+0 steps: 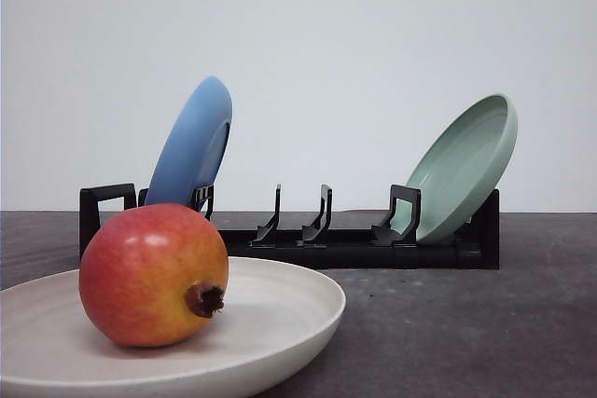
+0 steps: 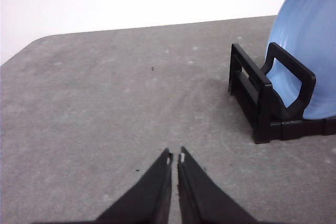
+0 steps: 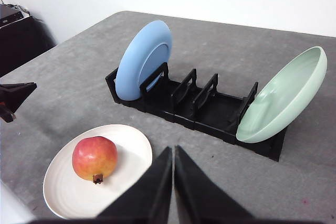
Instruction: Place pomegranate in white plate
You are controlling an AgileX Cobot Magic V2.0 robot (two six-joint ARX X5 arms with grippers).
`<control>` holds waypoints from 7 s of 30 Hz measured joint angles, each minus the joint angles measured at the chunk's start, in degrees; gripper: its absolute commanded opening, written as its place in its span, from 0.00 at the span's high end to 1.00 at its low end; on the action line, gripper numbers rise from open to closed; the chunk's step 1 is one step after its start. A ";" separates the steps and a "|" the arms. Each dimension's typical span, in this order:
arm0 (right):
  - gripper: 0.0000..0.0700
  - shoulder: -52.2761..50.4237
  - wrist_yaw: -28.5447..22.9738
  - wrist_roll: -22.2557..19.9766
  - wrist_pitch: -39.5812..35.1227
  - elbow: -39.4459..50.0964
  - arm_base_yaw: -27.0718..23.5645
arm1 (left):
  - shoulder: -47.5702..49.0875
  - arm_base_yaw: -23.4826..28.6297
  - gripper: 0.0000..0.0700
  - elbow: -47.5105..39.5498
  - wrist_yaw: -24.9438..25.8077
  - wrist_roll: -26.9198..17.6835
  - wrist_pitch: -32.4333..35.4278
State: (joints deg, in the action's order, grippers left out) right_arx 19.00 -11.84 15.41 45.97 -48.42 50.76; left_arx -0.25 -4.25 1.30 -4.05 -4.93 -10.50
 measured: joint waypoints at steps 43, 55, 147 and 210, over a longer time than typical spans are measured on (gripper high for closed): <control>1.00 -18.71 13.36 -17.10 -36.19 47.53 -53.11 | 0.00 0.00 1.00 0.00 0.00 0.00 0.00; 1.00 -18.71 13.38 -17.10 -36.32 47.54 -53.11 | 0.00 0.00 1.00 0.00 0.00 0.00 0.00; 1.00 -18.71 13.38 -17.10 -36.32 47.54 -53.14 | 0.00 0.00 1.00 0.00 0.00 0.00 0.00; 1.00 -18.71 13.37 -17.10 -36.32 47.54 -53.11 | 0.00 0.00 1.00 0.00 0.00 0.00 0.00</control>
State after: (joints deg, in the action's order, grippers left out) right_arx 0.30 1.53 -1.69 9.65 -0.89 -2.35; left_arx -0.25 -4.25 1.30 -4.05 -4.93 -10.50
